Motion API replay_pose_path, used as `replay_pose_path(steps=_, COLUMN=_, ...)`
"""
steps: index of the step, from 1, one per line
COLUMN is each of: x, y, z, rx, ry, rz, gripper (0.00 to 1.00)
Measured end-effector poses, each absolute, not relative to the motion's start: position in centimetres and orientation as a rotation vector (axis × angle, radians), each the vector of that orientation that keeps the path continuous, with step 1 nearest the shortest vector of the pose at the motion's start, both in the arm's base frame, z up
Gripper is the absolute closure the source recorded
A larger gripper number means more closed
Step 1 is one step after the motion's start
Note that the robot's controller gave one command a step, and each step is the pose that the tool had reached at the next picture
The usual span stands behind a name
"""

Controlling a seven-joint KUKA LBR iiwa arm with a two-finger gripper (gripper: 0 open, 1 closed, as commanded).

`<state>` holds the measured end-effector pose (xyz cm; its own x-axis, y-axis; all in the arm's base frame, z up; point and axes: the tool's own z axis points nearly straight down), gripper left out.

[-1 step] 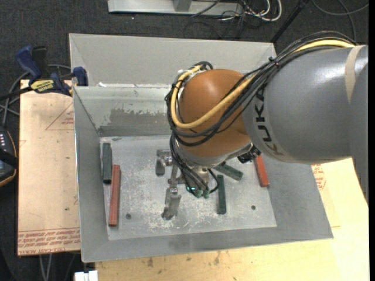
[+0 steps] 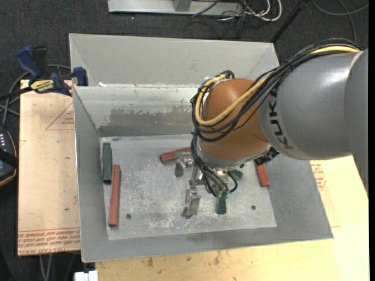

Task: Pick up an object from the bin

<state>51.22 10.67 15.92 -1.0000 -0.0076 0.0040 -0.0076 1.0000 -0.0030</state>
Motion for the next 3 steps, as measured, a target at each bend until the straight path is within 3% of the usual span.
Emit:
replay_pose_path(steps=1, x=50.0, y=10.5, z=10.7, rx=0.23, ry=-3.128, rz=0.0, gripper=0.0)
replay_pose_path(steps=2, x=52.7, y=5.2, z=6.9, rx=0.748, ry=-3.051, rz=0.001, gripper=0.0)
replay_pose_path(steps=3, x=57.0, y=8.8, z=16.9, rx=0.691, ry=-3.079, rz=-0.002, gripper=0.0)
